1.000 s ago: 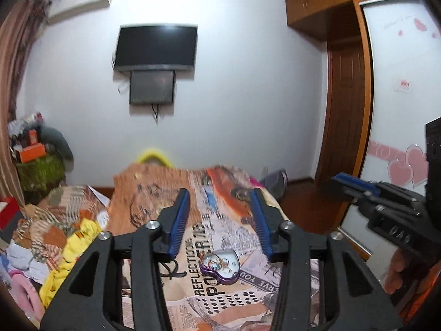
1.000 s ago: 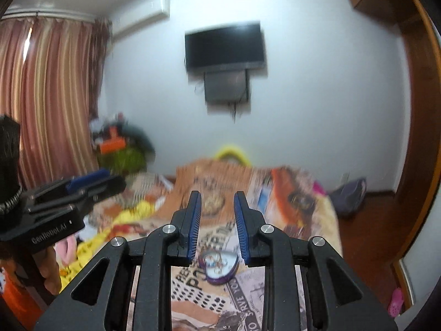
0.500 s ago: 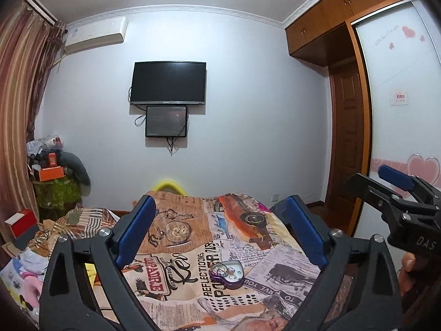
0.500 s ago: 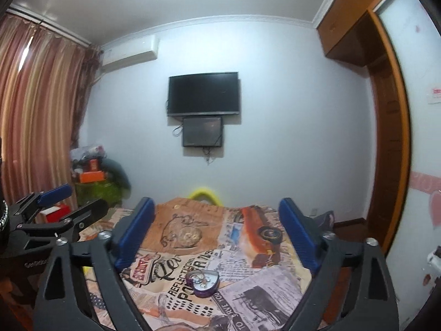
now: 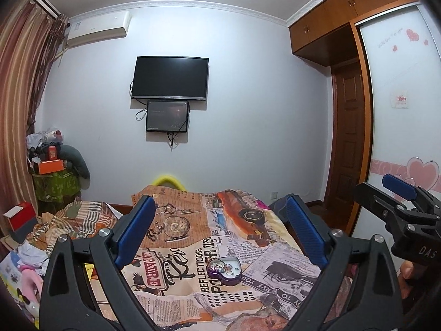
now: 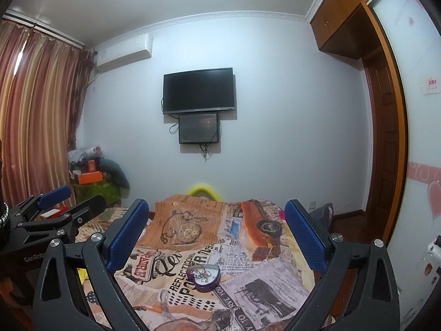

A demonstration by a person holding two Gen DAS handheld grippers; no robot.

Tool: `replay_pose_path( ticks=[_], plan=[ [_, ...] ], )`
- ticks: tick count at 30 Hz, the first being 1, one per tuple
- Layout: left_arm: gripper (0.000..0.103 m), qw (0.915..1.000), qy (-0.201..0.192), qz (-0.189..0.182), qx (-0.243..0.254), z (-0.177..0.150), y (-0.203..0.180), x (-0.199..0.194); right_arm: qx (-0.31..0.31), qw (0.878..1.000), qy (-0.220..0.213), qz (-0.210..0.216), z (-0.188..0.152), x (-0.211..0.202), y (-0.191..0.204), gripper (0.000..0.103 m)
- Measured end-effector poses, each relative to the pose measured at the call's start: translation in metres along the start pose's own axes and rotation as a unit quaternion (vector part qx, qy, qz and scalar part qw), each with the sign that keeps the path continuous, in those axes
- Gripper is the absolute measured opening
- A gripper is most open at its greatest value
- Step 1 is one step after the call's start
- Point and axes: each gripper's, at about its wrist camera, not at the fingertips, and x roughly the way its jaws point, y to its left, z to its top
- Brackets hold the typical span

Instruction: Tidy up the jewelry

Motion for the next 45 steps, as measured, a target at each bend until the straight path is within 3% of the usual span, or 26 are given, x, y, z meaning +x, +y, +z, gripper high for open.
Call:
replay_pose_path(
  ticks=[45],
  plan=[
    [0.096, 0.9997, 0.024, -0.008, 0.003, -0.009, -0.004, 0.017, 0.005, 0.999, 0.032, -0.001, 0.000, 0.006, -0.004, 0.098]
  ],
)
